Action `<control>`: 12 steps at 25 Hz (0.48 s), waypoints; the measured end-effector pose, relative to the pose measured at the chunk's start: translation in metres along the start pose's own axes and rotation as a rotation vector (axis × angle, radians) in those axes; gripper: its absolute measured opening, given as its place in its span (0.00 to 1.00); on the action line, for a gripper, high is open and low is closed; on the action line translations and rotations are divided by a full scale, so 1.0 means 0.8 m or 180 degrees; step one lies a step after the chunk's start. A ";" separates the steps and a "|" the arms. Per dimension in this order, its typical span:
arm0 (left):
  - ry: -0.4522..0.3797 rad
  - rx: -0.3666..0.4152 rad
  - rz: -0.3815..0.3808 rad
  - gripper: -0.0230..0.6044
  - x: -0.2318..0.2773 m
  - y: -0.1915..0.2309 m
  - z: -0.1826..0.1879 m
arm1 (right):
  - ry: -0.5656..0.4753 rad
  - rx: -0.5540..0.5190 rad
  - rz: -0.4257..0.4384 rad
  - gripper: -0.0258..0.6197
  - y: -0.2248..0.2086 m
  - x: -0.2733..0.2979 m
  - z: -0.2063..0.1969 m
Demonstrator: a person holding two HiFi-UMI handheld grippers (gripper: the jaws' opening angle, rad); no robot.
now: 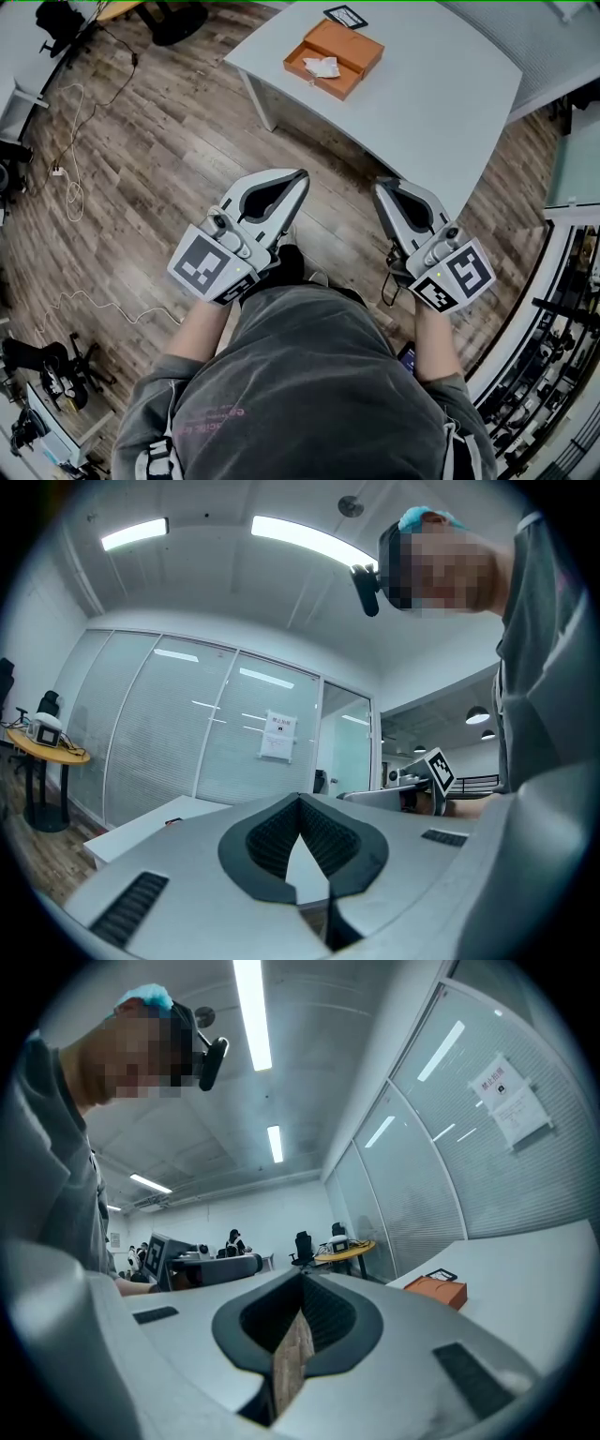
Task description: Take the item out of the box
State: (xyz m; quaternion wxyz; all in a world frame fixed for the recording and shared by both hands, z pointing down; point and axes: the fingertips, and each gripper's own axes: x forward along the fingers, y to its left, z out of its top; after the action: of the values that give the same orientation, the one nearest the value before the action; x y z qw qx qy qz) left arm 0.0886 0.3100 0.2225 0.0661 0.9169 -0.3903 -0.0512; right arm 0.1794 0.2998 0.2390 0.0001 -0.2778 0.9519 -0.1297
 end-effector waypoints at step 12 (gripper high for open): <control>0.0097 -0.0088 -0.0087 0.06 0.033 0.125 -0.004 | 0.0063 0.0117 -0.0104 0.05 -0.056 0.113 -0.001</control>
State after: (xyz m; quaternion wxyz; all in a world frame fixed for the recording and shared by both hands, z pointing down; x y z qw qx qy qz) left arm 0.0363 0.2227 0.2404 0.0840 0.9218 -0.3759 -0.0435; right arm 0.1265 0.2161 0.2574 -0.0064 -0.2920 0.9446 -0.1498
